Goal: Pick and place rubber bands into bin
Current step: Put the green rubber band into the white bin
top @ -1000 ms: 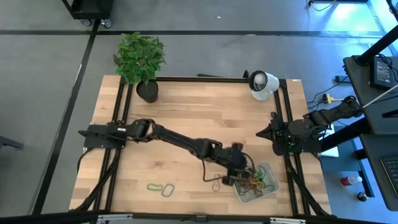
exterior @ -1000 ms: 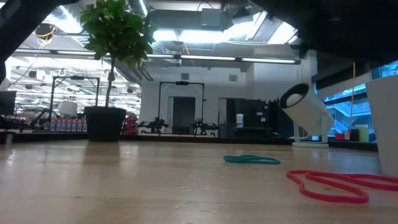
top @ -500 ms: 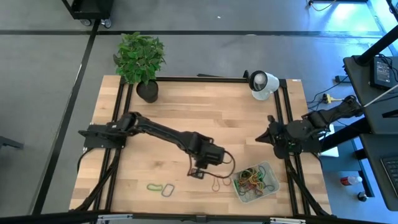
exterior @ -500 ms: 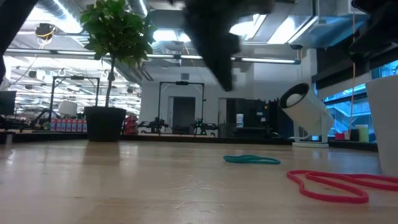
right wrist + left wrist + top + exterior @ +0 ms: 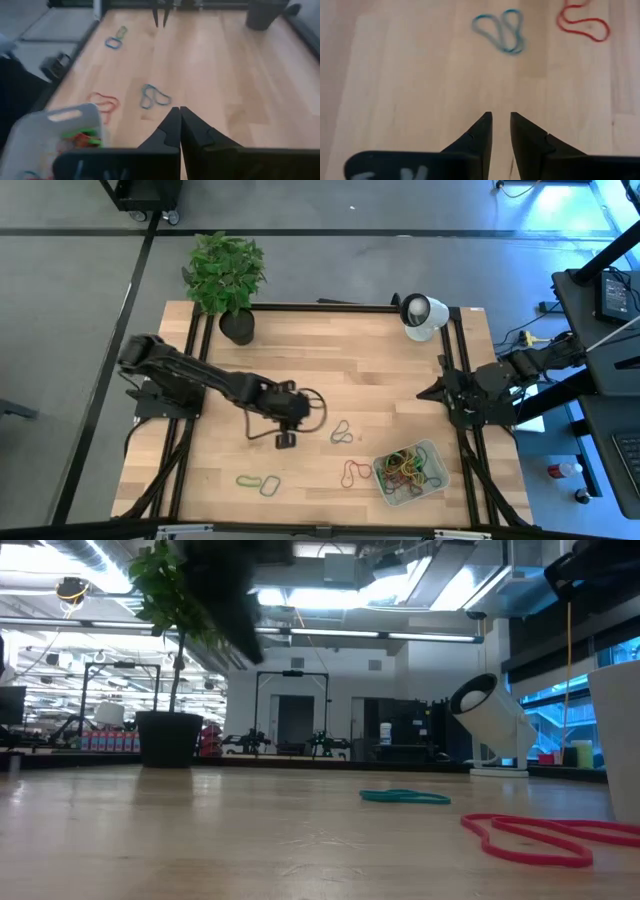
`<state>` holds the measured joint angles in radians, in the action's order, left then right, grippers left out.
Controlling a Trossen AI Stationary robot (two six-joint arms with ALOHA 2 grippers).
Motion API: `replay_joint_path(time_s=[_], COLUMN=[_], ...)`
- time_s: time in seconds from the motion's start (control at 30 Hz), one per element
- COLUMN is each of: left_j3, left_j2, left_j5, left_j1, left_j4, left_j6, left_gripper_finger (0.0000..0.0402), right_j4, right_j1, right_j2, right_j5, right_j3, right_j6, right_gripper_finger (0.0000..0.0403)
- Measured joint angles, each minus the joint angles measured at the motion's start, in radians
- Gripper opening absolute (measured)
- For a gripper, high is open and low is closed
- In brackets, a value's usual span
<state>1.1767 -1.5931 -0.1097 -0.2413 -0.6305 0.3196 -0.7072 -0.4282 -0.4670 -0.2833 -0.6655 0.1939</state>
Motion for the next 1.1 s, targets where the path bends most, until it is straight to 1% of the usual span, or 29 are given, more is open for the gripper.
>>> replay_joint_path(time_s=[0.1,0.23,0.4,0.47,0.53,0.63,0.77,0.93,1.1], left_j3=[-0.106,-0.229,-0.328,-0.353,-0.367,-0.369,-0.369,-0.352,-0.340], left_j2=[0.090,0.180,0.227,0.229,0.225,0.212,0.199,0.179,0.139], left_j5=[-0.046,-0.080,-0.087,-0.064,-0.012,0.020,0.017,-0.019,-0.052], left_j1=[-0.001,-0.015,-0.044,-0.065,-0.089,-0.138,-0.231,-0.354,-0.449], left_j4=[0.010,0.037,0.038,0.036,0.036,0.036,0.046,0.054,0.058], left_j6=[0.082,0.177,0.284,0.322,0.363,0.413,0.491,0.613,0.678], left_gripper_finger=[0.0074,0.0092,0.0123,0.0136,0.0149,0.0163,0.0166,0.0160,0.0161], right_j4=[-0.014,-0.014,-0.016,-0.016,-0.016,-0.016,-0.016,-0.018,-0.018], right_j1=[0.000,0.000,0.000,0.000,0.000,0.000,0.000,0.000,0.000], right_j2=[-0.001,-0.001,-0.004,-0.004,-0.004,-0.004,-0.004,-0.004,-0.004], right_j5=[-0.032,-0.033,-0.037,-0.037,-0.037,-0.037,-0.037,-0.038,-0.038], right_j3=[0.000,0.000,0.000,0.000,0.000,0.000,0.000,0.000,0.000], right_j6=[-0.012,-0.012,-0.007,-0.006,-0.005,-0.003,0.003,0.003,0.003], right_gripper_finger=[0.0001,0.0001,0.0001,0.0000,0.0000,0.0000,0.0000,0.0000,0.0000])
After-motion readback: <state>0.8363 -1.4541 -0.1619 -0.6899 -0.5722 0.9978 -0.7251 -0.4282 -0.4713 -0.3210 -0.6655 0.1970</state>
